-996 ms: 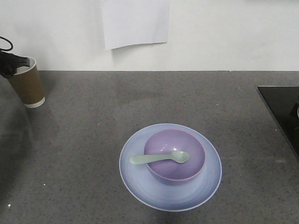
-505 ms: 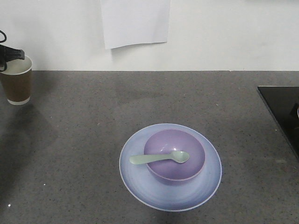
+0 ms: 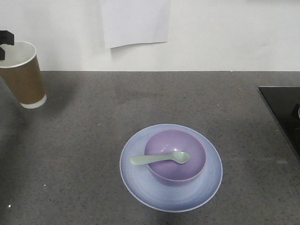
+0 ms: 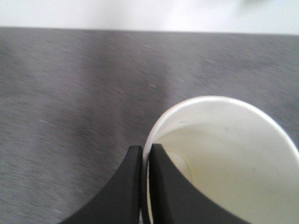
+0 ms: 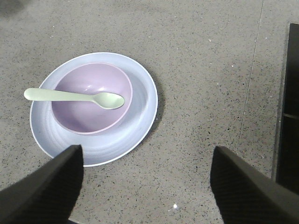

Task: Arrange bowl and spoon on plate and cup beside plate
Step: 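Carry the paper cup with the left gripper beside the plate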

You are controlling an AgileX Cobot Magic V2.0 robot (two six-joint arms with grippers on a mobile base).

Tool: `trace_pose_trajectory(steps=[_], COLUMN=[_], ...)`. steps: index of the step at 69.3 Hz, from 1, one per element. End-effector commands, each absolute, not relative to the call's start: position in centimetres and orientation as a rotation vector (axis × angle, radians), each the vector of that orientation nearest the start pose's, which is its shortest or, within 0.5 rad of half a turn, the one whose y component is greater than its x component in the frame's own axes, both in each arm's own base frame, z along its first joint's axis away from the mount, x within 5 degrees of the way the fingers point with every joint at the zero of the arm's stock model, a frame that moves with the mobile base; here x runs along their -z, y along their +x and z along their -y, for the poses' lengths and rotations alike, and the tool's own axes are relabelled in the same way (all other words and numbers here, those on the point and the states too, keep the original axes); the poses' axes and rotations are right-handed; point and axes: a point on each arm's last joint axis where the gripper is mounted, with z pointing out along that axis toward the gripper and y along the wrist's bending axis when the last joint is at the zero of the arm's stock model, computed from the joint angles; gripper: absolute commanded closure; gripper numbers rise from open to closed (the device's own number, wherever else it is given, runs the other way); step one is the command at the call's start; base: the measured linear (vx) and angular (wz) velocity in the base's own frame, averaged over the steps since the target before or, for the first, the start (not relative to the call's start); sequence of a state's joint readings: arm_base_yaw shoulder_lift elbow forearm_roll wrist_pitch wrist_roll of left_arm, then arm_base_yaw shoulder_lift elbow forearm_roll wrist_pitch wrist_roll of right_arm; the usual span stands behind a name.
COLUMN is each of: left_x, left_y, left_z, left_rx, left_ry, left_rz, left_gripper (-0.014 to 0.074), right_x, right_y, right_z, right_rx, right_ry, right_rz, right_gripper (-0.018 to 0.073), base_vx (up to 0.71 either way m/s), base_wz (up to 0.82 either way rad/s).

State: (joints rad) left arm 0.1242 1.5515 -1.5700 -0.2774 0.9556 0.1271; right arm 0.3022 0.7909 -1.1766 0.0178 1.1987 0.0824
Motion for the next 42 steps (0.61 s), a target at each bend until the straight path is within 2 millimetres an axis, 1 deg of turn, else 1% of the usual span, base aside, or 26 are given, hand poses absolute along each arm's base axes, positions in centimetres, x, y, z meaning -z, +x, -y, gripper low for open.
trace_pose_trajectory(steps=[1,9,13,14,20,28,38,42], left_x=[-40.6,-39.3,-39.0,-38.7,-38.4,-38.1,-37.7,-37.6], left_y=[30.9,27.8,26.3,26.0,24.6,23.7,23.5,23.4], left_z=[-1.0,-0.2,0.0,0.1,0.4,1.9,4.5,5.2], left_rx=[0.345,0.407,0.411,0.413,0.432,0.469,0.519,0.522], left_ry=[-0.069,-0.084,-0.085,-0.088,-0.093,-0.019,0.11,0.145], left_rz=[-2.265,-2.236,-2.224,-2.231,-2.223,-2.248,-2.273,-2.277], left_gripper=[0.0604,0.0604,0.0604,0.0604,0.0604,0.0604,0.0604,0.0604], right_x=[-43.4,-43.4,-43.4,-43.4,-43.5,-43.5,-43.5,-43.5], right_y=[10.7,10.7,10.7,10.7,10.8,10.8,10.8,10.8], right_z=[-3.5,-3.5,-3.5,-3.5,-3.5,-3.5,-3.5,-3.5], right_rx=[-0.23,-0.23,-0.23,-0.23,-0.231,-0.231,-0.231,-0.231], right_ry=[-0.241,-0.241,-0.241,-0.241,-0.24,-0.24,-0.24,-0.24], right_rz=[-2.22,-2.219,-2.217,-2.217,-2.213,-2.211,-2.211,-2.211], right_gripper=[0.0022,0.0022,0.0022,0.0022,0.0022,0.0022,0.0022,0.0022], base_vx=[0.0,0.0,0.0,0.0,0.0,0.0,0.0,0.0], base_wz=[0.0,0.0,0.0,0.0,0.0,0.0,0.0,0.0])
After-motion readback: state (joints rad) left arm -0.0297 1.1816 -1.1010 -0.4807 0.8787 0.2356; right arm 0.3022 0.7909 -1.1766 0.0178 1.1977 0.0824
